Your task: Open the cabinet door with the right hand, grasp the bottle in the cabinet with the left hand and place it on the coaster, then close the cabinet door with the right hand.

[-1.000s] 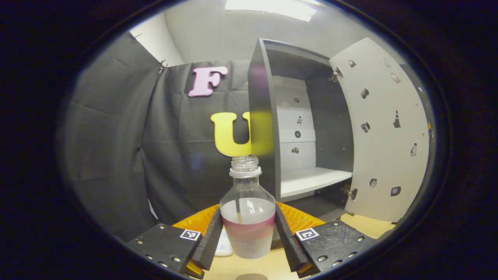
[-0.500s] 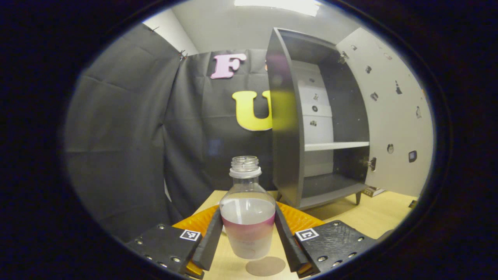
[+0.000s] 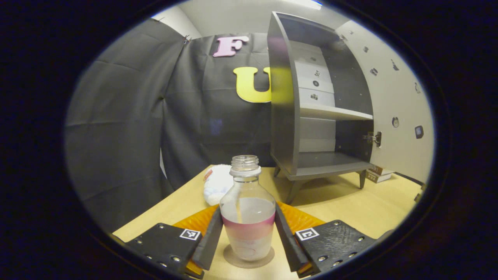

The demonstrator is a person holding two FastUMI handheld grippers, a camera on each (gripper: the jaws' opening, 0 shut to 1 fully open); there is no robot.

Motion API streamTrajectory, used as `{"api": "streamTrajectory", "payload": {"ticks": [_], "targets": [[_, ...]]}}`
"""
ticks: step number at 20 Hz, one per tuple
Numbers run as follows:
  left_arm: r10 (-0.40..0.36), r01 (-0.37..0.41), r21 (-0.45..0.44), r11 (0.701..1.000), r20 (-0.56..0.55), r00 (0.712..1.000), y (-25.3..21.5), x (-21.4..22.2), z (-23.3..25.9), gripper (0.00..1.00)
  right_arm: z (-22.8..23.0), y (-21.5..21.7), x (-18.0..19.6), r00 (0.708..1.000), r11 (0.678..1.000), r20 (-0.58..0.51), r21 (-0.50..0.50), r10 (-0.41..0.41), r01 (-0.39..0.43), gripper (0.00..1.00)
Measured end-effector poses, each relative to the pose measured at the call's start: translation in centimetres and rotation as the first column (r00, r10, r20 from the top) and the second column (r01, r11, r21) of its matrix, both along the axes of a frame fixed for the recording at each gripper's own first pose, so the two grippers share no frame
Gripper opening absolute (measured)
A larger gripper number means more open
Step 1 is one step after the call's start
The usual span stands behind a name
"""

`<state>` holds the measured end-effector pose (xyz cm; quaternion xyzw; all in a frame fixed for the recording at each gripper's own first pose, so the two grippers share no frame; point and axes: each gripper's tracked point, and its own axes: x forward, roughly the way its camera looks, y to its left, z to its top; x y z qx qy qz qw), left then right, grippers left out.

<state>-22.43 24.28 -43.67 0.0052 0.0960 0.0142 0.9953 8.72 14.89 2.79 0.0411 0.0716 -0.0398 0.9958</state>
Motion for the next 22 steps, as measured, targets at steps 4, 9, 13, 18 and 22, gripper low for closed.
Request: {"api": "streamTrajectory", "payload": {"ticks": [4,9,13,18,22], "targets": [[-0.022,0.024,0.065,0.998,-0.027,0.999,-0.5,-0.3,-2.8,0.74,-0.7,-0.9,-0.7,0.999,0.998,-0.023,0.05,-0.04,0.041,0.98],[-0.001,0.002,0.049,0.999,-0.019,1.0,-0.5,-0.9,-3.2,0.77,-2.0,-1.2,-1.0,0.996,0.996,-0.042,0.024,-0.085,0.086,0.98],[-0.005,0.006,0.012,1.0,-0.035,0.999,-0.5,-1.3,-3.5,0.77,-3.7,0.0,-1.7,0.995,0.998,-0.077,0.011,-0.065,0.066,0.98],[-0.03,0.031,0.026,0.999,-0.056,0.998,-0.8,-1.5,-3.3,0.75,-7.2,0.2,-2.9,0.989,0.991,-0.13,0.099,-0.072,0.085,0.98],[-0.016,0.017,0.032,0.999,-0.037,0.999,0.4,-1.5,-1.4,0.89,-7.5,0.0,-2.9,0.989,0.991,-0.126,0.106,-0.073,0.087,0.98]]}}
